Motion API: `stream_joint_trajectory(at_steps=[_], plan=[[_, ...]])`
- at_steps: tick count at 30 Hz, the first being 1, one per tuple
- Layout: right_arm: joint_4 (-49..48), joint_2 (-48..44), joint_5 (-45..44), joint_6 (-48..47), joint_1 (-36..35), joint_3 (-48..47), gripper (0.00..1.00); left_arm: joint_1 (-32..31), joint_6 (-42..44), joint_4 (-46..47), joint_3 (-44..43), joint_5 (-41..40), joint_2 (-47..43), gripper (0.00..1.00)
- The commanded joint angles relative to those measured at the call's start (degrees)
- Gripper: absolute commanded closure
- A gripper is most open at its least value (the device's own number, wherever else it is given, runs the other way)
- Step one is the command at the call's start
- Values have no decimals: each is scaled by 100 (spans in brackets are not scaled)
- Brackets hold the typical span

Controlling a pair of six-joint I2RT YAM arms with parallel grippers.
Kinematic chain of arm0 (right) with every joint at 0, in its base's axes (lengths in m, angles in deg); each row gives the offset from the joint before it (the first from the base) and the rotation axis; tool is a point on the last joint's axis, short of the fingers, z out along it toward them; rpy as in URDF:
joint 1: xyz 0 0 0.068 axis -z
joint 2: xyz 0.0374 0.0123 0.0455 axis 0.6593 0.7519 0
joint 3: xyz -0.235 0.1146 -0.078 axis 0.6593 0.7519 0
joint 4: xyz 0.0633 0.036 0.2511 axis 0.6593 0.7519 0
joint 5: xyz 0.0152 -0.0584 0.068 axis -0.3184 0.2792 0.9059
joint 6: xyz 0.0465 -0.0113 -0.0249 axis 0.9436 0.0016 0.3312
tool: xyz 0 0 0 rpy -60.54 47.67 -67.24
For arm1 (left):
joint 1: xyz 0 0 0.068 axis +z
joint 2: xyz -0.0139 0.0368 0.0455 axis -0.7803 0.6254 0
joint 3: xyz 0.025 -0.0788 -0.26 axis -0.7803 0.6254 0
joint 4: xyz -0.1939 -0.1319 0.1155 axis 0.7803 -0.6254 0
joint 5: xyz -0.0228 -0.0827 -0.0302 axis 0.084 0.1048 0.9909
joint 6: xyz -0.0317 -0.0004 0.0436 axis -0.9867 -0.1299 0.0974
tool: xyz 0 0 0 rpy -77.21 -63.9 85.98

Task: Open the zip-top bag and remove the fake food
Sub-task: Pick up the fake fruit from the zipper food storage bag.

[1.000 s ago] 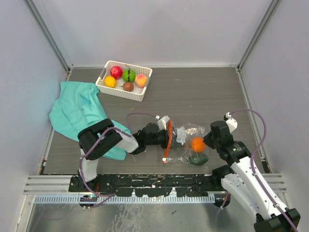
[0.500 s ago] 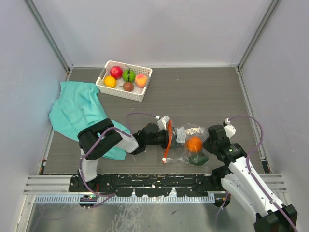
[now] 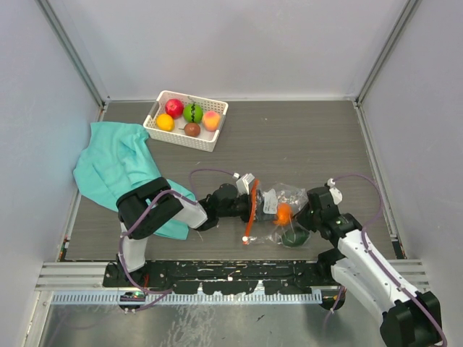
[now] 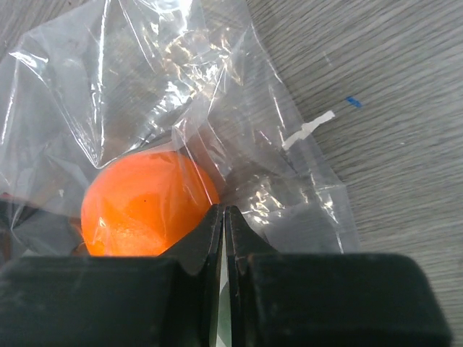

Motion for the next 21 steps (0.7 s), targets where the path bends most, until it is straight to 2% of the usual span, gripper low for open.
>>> stream_joint_trajectory(at_steps=[1,7,15,21], plan=[[-719,154,431,-35,26,76,89,57,100,157,-118,26,-104,33],[-1160,357,718,-167,24,200,89,65,205,-38,-130,-29,-184,32],[-1384,404,635,-477,26,98,89,131,458,-444,-51,-288,-510,23],[-1895,747,920,-533,27,111,89,165,662,-823,-116,-528,-704,17]])
